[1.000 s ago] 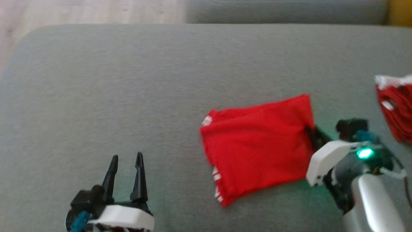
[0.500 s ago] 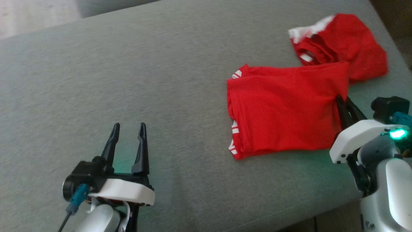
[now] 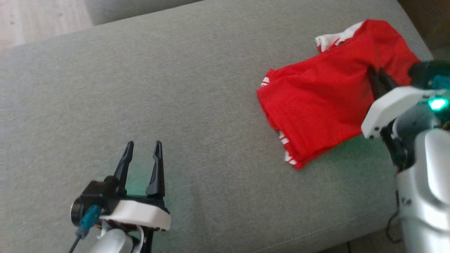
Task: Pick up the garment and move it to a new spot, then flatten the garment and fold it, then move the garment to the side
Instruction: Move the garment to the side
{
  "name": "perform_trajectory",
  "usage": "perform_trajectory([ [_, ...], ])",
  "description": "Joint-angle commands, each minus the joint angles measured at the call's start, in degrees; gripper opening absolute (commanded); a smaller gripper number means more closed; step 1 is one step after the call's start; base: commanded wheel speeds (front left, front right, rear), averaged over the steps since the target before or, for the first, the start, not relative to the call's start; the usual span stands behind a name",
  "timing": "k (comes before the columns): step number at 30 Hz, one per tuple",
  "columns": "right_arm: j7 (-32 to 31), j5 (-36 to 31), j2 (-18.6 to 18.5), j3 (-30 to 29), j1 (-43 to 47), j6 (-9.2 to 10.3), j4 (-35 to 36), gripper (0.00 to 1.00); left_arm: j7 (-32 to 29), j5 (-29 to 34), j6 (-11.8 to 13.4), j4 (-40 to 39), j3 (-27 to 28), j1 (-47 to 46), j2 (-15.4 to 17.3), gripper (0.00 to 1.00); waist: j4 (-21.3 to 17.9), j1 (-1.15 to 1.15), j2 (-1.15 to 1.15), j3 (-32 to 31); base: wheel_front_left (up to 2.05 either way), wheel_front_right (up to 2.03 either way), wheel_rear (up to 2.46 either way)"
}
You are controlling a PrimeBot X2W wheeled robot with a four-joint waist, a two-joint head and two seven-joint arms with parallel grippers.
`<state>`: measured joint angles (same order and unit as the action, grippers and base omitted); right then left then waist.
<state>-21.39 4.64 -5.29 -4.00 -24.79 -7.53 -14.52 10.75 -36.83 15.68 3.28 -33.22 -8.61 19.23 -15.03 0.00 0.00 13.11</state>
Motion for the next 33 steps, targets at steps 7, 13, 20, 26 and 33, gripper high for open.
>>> perform_trajectory([
  [7, -1.9, -0.6, -7.4, -3.1, -8.4, 0.04, -3.4, 0.00, 1.1, -0.4, 0.2, -1.8, 1.8, 0.4, 0.8, 1.00, 5.0, 0.00, 0.00, -1.4, 0.00, 0.00, 0.00],
  [13, -1.5, -2.7, -10.9, -10.8, -10.4, 0.04, -4.7, 0.00, 1.3, -0.3, 0.2, -1.9, 1.5, 0.4, 0.6, 1.00, 7.6, 0.00, 0.00, -0.6, 0.00, 0.00, 0.00],
  [20, 2.5, -7.4, -10.0, -19.0, -11.2, 0.04, -7.7, 1.00, 1.2, -0.3, 0.5, -2.2, 1.5, 0.3, 0.9, 1.00, 8.2, 0.00, 0.00, -0.1, 0.00, 0.00, 0.00],
  [26, 5.9, -8.2, -8.3, -18.1, -9.1, 0.04, -7.9, 1.00, 0.9, -0.2, 1.1, -2.7, 1.4, 0.5, 1.1, 1.00, 7.4, 0.00, 0.00, -0.7, 0.00, 0.00, 0.00],
  [33, 9.3, -7.2, -6.5, -12.3, -6.7, 0.04, -4.7, 1.00, 1.0, -0.6, 1.3, -2.8, 1.9, 0.8, 1.5, 1.00, 6.7, 0.00, 0.00, -2.6, 0.00, 0.00, 0.00],
])
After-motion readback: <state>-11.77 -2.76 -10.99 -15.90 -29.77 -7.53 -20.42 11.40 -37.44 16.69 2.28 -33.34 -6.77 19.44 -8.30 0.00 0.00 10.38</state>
